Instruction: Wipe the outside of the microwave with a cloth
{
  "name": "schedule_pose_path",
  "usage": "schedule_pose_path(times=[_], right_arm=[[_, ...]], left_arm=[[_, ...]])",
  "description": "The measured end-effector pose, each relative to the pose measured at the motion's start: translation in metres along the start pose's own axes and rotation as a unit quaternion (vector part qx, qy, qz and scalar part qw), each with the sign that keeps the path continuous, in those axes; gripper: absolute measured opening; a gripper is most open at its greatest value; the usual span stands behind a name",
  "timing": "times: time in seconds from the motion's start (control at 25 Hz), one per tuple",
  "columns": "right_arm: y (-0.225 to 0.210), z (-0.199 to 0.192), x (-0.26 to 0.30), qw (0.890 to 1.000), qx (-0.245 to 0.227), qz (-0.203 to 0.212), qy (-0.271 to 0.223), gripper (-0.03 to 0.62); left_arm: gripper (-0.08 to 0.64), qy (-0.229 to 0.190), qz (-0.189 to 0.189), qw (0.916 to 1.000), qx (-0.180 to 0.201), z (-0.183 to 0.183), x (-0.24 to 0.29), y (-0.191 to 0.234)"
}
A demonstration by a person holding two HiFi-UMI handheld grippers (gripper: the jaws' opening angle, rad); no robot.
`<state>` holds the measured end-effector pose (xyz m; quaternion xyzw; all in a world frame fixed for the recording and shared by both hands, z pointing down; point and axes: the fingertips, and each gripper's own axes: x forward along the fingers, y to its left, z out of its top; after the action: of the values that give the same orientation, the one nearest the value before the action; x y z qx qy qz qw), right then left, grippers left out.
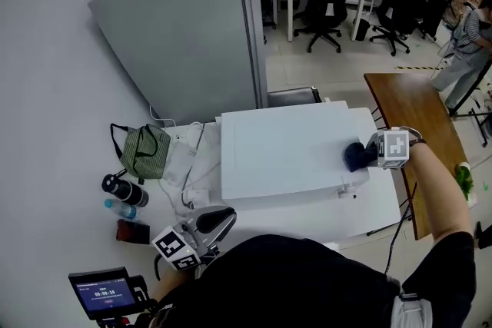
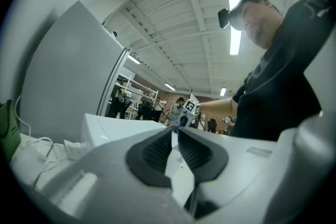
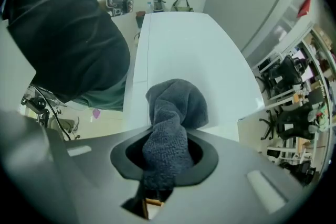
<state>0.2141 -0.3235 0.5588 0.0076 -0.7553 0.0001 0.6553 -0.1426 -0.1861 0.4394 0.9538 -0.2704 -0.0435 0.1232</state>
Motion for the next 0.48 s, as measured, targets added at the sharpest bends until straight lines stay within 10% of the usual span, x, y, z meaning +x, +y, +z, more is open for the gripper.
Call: schedule_pose_path(times=[0.2,0.48], right_arm=[[-0.004,0.033,-0.023,0.996,-0.031,-0.009,-0.086,0.077],[0.05,0.297,-0.018,0.959,-0.159,0.015,-0.233,0.077]], left_arm=[[0.035,0.001,0.008,1.0,-0.006,-0.005,0.007,-0.009],[0.035,-0.022,0.041,0.9989,0.006,0.01,-0.063,-0.001]])
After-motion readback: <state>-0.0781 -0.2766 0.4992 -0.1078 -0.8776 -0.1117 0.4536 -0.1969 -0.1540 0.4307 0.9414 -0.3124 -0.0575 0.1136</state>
